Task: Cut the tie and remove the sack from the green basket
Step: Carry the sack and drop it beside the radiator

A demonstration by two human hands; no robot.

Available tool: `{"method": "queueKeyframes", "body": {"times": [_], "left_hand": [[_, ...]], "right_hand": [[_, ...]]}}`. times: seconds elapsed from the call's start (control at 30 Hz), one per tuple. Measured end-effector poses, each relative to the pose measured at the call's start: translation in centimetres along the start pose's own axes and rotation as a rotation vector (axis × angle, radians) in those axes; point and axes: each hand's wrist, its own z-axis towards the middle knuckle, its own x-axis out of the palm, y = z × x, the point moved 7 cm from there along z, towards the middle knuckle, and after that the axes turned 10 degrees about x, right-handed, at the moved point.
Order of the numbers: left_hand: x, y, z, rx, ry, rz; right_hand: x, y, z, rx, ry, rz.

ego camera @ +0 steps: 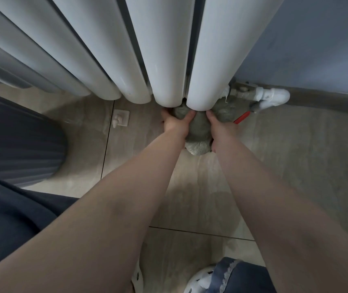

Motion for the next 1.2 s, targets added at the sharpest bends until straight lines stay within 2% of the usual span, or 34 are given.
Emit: {"method": "queueKeyframes", "body": {"times": [0.13, 0.3, 0.67, 0.8, 0.9, 0.97, 1.07, 1.13, 1.2], "left_hand": [[-0.2, 0.4, -0.5, 0.051, 0.014, 0.016], [-0.6, 1.2, -1.4, 0.077, 0.141, -0.013], [-0.6, 1.5, -1.7, 0.07, 0.152, -0.05], [-0.8, 0.9, -2.4, 0.08, 0.01, 0.03], [-1.3, 0.7, -3.5, 0.016, -0.112, 0.135], [-1.3, 0.7, -4.3, -0.026, -0.109, 0.165], [-1.2, 0.1, -5.6, -0.076, -0.099, 0.212], [-1.6, -0.6, -6.6, -0.172, -0.127, 0.239], [-2.0, -1.3, -8.2, -0.307, -0.137, 0.261]], "right_hand": [[-0.5, -0.7, -0.4, -0.029, 0.03, -0.046], [-1.4, -1.8, -0.6, -0.051, 0.07, -0.065], [-2.0, -2.3, 0.0, -0.101, 0.108, -0.093], [-2.0, -1.5, -0.3, -0.132, 0.051, -0.201], [-2.3, -0.9, -0.9, -0.128, -0.005, -0.321], [-2.9, -0.8, -1.7, -0.116, -0.053, -0.342], [-4.7, 0.0, -3.3, -0.164, -0.223, -0.525], [-6.0, 0.8, -4.3, -0.218, -0.313, -0.59], [-7.1, 1.7, -5.4, -0.257, -0.303, -0.574]]}}
